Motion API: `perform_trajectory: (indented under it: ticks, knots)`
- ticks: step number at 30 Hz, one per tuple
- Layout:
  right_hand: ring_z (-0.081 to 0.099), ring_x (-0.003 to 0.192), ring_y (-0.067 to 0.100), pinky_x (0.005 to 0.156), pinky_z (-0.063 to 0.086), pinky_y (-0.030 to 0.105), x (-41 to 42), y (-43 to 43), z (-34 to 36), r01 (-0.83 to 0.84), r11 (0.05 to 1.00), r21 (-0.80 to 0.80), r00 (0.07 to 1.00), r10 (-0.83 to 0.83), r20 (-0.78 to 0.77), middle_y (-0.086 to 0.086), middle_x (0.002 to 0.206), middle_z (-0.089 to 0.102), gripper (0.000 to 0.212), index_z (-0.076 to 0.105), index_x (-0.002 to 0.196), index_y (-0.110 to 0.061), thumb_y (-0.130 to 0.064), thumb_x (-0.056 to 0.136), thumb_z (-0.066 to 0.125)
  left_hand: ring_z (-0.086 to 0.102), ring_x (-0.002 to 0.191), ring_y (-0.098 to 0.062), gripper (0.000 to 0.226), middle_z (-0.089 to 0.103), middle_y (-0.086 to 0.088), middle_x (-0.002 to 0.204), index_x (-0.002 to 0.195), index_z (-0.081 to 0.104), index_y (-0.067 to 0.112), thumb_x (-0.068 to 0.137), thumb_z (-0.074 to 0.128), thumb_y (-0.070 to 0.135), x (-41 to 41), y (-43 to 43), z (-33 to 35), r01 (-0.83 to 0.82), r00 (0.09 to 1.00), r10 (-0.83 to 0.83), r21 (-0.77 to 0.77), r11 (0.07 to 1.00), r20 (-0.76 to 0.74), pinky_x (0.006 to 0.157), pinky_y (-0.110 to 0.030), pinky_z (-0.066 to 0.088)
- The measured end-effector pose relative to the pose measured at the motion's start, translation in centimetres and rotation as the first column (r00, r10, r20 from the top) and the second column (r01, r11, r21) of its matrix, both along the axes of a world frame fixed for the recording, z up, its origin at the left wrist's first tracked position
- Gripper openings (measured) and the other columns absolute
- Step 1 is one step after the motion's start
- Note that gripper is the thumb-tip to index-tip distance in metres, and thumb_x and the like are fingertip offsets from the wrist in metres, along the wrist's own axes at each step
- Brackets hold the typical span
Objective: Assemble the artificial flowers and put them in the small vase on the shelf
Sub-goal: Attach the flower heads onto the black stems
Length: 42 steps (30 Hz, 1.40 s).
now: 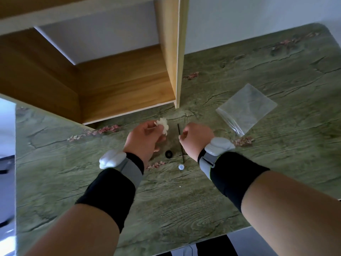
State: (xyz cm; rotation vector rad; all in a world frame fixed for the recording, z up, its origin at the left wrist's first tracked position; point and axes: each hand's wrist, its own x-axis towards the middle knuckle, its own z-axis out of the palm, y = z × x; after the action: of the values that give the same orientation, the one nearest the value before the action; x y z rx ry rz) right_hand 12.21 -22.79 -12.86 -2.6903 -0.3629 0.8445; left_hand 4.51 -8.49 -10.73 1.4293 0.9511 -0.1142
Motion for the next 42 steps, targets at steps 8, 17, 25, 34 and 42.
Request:
perform_trajectory:
  ticks: [8, 17, 25, 34, 42]
  knots:
    - [0.052, 0.054, 0.022, 0.062, 0.05, 0.029, -0.4, 1.9, -1.8, -0.063, 0.972, -0.226, 0.998, 0.058, -0.03, 0.002, 0.059, 0.052, 0.03, 0.057, 0.071, -0.008, -0.026, 0.095, 0.054, 0.066, 0.074, -0.015, 0.005, 0.069, -0.001, 0.078, 0.093, 0.063, 0.011, 0.094, 0.063, 0.016, -1.9, 2.4, 0.6, -0.088, 0.992, 0.108, -0.268, 0.959, 0.062, 0.055, -0.026, 0.042]
    - [0.055, 0.058, 0.022, 0.05, 0.046, 0.032, -1.5, 0.7, 2.0, 0.044, 0.993, 0.112, 0.999, -0.046, 0.017, 0.001, 0.067, 0.057, 0.013, 0.053, 0.079, -0.016, -0.026, 0.086, 0.056, 0.064, 0.066, -0.014, 0.006, 0.065, -0.002, 0.077, 0.09, 0.063, 0.012, 0.095, 0.061, 0.013, -2.2, 1.8, 2.8, -0.074, 0.988, 0.113, -0.311, 0.948, 0.109, 0.05, -0.024, 0.041]
    - [0.06, 0.059, 0.013, 0.052, 0.049, 0.027, -3.6, -1.4, 6.8, 0.002, 0.911, 0.413, 1.0, -0.007, 0.011, -0.007, 0.079, 0.066, 0.016, 0.065, 0.1, -0.023, -0.019, 0.088, 0.056, 0.067, 0.074, -0.016, 0.009, 0.068, 0.0, 0.075, 0.083, 0.066, 0.017, 0.092, 0.066, 0.019, -2.8, 1.3, 3.4, -0.044, 0.995, 0.046, -0.032, 0.999, 0.086, 0.062, -0.03, 0.046]
    - [0.047, 0.042, 0.004, 0.046, 0.035, 0.018, -4.5, -2.2, 7.4, -0.169, 0.885, 0.433, 0.985, 0.158, 0.062, -0.003, 0.07, 0.069, 0.019, 0.069, 0.095, -0.022, -0.027, 0.098, 0.051, 0.065, 0.063, -0.01, 0.016, 0.062, 0.004, 0.066, 0.076, 0.064, 0.019, 0.091, 0.067, 0.019, -3.5, 0.3, 3.4, 0.014, 0.994, -0.021, 0.067, 0.998, 0.109, 0.057, -0.029, 0.045]
    - [0.046, 0.041, 0.004, 0.044, 0.031, 0.015, -4.8, -2.5, 7.7, -0.192, 0.881, 0.432, 0.981, 0.175, 0.079, -0.011, 0.058, 0.06, 0.021, 0.073, 0.094, -0.022, -0.026, 0.098, 0.052, 0.062, 0.055, -0.004, 0.01, 0.068, 0.002, 0.066, 0.081, 0.067, 0.019, 0.091, 0.067, 0.021, -4.0, -0.4, 3.9, 0.056, 0.991, -0.069, 0.111, 0.992, 0.117, 0.055, -0.026, 0.046]
